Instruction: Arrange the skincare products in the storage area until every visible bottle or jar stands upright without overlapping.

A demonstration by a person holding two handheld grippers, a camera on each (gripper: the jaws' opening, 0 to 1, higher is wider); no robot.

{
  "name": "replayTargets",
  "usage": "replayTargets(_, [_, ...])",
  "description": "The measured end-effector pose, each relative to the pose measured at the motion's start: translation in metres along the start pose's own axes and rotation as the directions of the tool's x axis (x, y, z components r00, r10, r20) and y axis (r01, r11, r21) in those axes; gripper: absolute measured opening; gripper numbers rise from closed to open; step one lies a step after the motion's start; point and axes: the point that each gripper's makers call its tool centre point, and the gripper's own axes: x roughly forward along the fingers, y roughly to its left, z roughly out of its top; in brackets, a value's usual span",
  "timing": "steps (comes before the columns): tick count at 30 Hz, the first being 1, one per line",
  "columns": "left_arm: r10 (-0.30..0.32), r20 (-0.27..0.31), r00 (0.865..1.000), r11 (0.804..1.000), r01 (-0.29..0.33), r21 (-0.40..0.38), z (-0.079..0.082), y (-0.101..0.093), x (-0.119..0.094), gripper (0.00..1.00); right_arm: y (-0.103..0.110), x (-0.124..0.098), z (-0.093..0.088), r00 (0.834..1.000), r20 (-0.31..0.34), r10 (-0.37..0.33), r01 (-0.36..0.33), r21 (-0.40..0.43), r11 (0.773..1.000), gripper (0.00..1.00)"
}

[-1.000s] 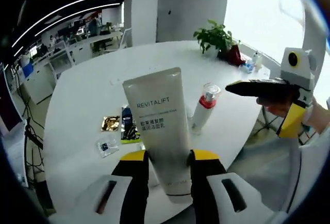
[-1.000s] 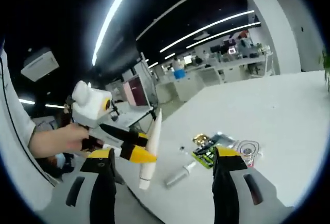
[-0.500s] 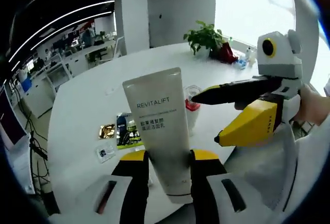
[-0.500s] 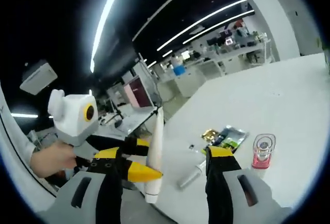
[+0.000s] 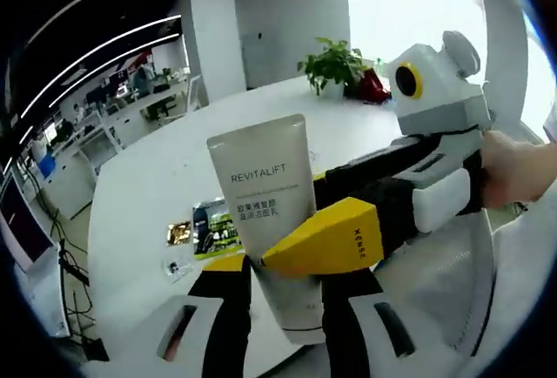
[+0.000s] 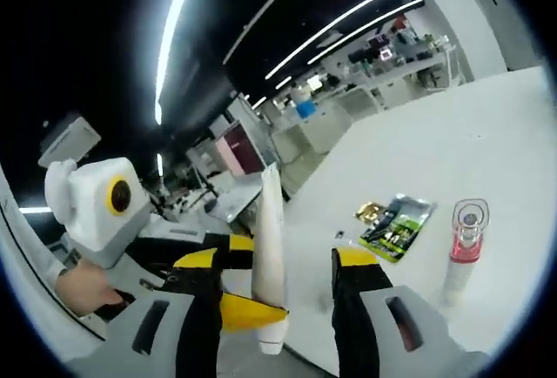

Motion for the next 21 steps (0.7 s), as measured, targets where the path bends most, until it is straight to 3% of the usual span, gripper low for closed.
replayTargets(5, [-0.002, 0.013, 1.000, 1.000, 0.002, 0.012, 0.004, -0.007, 0.000, 0.28, 0.001, -0.001, -0.003, 1.000, -0.006, 0.010, -0.009, 0.027, 1.000, 0.37])
replayTargets(11, [0.024, 0.016, 1.000, 0.996, -0.025, 0.085, 0.006, -0.011, -0.001, 0.28, 0.004, -0.006, -0.007, 1.000, -0.013, 0.020, -0.019, 0.027, 0.999, 0.30])
replayTargets(14, [0.034, 0.019, 0.999, 0.994, -0.036, 0.105, 0.006, -0.012, -0.002, 0.28, 0.003, -0.010, -0.008, 1.000, -0.006, 0.030, -0.030, 0.025, 0.999, 0.18])
replayTargets(21, [0.037, 0.034, 0.999, 0.991, -0.041, 0.126, 0.008, -0.018, -0.003, 0.29, 0.004, -0.017, -0.008, 0.999, 0.011, 0.053, -0.054, 0.018, 0.998, 0.15])
